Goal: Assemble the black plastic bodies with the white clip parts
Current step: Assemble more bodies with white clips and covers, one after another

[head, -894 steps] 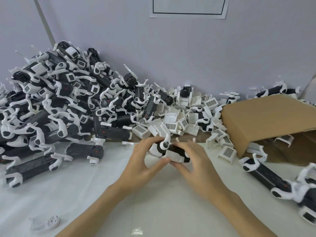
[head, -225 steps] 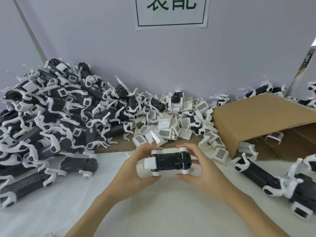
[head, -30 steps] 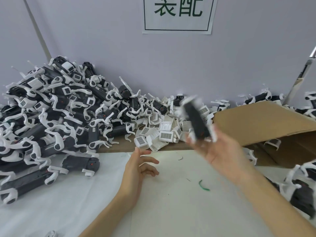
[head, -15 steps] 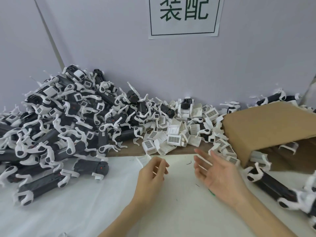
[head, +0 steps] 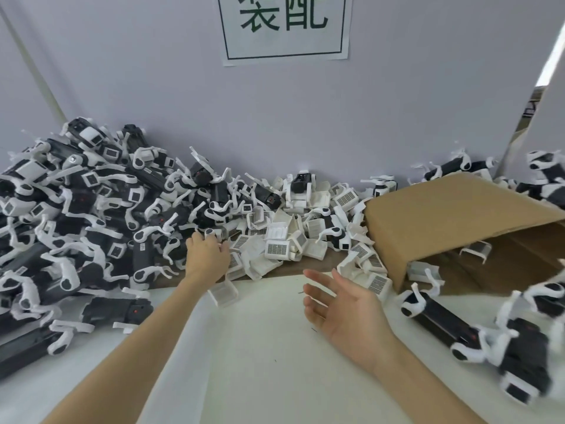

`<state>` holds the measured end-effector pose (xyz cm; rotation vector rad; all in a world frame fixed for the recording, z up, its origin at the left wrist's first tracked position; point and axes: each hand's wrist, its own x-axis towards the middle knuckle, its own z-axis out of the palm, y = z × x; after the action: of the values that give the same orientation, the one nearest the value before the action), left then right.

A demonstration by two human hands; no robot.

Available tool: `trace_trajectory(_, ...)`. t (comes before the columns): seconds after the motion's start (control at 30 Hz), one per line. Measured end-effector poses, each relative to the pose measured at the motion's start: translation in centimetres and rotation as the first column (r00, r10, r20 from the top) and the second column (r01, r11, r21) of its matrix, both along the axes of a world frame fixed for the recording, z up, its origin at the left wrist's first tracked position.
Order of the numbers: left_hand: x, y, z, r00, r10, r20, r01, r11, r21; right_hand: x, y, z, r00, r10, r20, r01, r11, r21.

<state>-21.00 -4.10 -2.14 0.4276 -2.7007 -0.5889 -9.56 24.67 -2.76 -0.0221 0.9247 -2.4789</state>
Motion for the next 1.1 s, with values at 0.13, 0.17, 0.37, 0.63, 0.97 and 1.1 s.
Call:
trace_trajectory(0.13,2.5,1.9,1.9,0.916,-0.062,-0.397,0.173,0.953,0.249,0.1,-0.1,-0.1,1.0,0.0,0.004,0.0,1.0,-0.002)
trace_trajectory(0.17,3.6,2.5,2.7,0.886,-0.112,-0.449,0.246,0.936,0.252,0.1,-0.1,-0.1,1.0,0.003,0.004,-0.003,1.0,-0.008)
trace_trajectory(0.37,12.1,6.2,3.9,0.749,-0.316,-0.583,0.636,0.589,0.498,0.2,-0.2,0.0,1.0,0.027,0.0,-0.027,0.998,-0.058)
trace_trajectory(0.63,16.5,7.5,0.9,0.799,-0.281,-0.531,0.564,0.045,0.825,1.1,-0.1,0.6,0.968,0.103,-0.229,-0.058,0.979,0.197)
trace_trajectory(0.97,16.3,5.8,-0.7,0.902,-0.356,-0.243,0.333,0.218,0.917,2.6,-1.9,0.2,0.902,0.022,-0.432,0.29,0.71,0.642)
trace_trajectory(1.1,16.3,6.0,-1.4,0.91,-0.313,-0.271,0.356,0.258,0.898,2.6,-1.9,0.2,0.886,-0.005,-0.464,0.329,0.712,0.62)
